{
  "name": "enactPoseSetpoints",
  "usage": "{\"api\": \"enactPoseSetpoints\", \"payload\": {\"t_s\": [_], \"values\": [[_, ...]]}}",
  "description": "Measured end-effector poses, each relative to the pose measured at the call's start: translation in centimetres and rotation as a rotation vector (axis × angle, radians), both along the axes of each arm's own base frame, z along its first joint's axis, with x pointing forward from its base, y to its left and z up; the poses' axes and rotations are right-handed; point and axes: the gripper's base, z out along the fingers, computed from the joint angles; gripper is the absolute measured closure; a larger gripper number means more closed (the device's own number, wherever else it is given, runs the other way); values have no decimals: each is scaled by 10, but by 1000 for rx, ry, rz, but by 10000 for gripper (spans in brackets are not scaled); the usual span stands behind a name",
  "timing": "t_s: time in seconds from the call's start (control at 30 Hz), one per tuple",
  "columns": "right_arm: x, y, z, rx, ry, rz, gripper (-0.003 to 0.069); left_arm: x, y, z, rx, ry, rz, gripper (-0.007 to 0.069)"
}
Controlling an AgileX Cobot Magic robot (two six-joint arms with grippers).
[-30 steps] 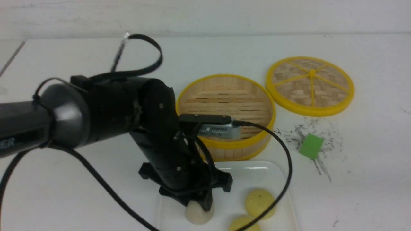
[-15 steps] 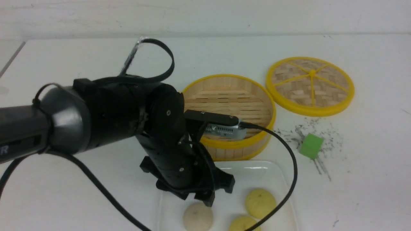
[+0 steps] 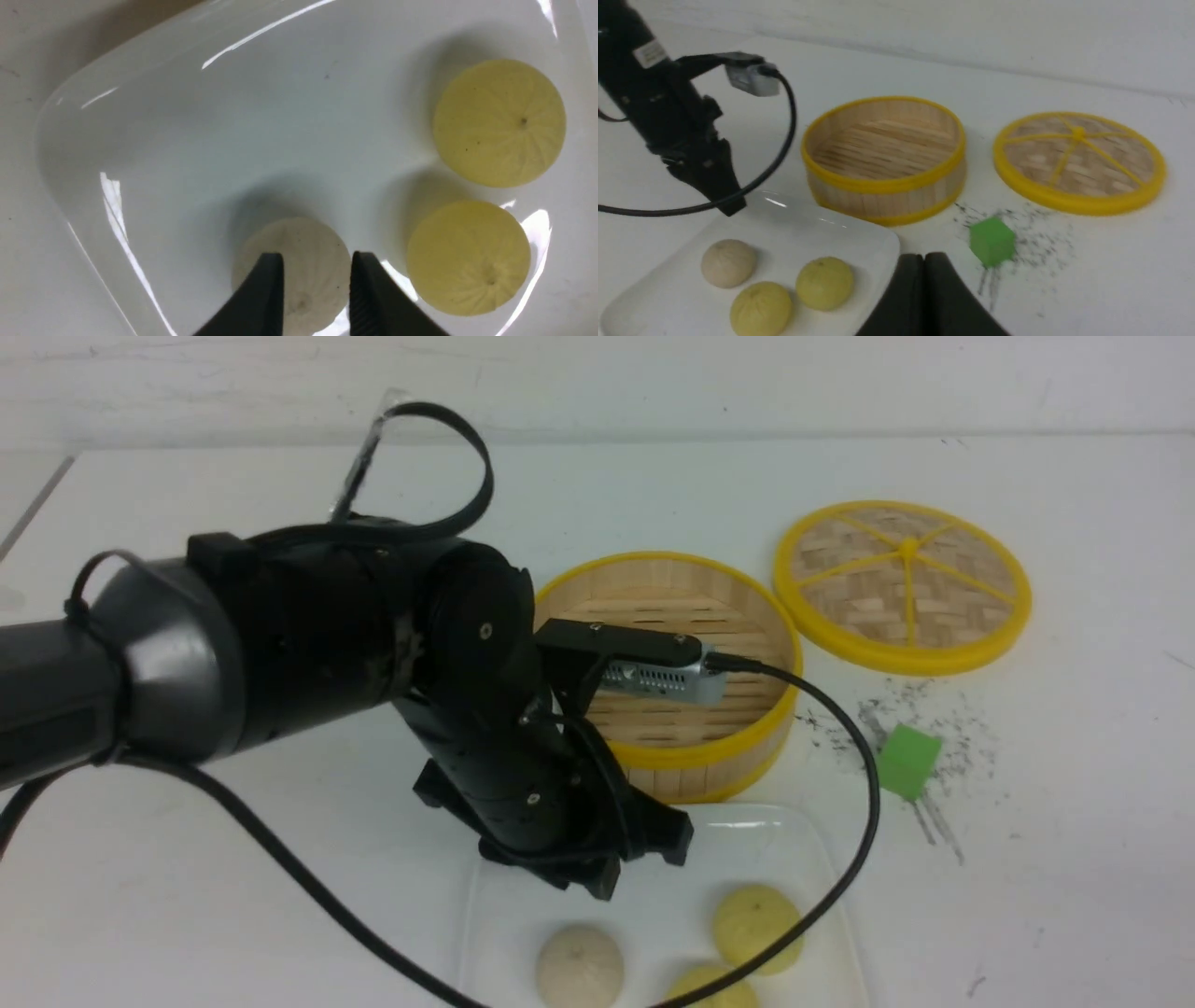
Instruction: Put the steamed buns into the plate on the white tablecloth.
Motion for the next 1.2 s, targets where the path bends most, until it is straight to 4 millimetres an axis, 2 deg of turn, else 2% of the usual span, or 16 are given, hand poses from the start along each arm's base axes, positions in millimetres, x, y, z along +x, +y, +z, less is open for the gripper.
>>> {"api": "enactPoseSetpoints", "payload": {"t_s": [0.17,0.23,0.9,1.2], "values": [[15,13,-16,64,-109,30,673,1,0,0,-5,-10,1,602],[17,14,-18,74,-124,29,673,1,0,0,-5,-10,1,622],[18,15,-21,83,-127,30,662,9,-6,4,-75,-102,17,622],[27,15,-60,35,-56,-76,655,10,-7,5,-84,-115,18,622]]}}
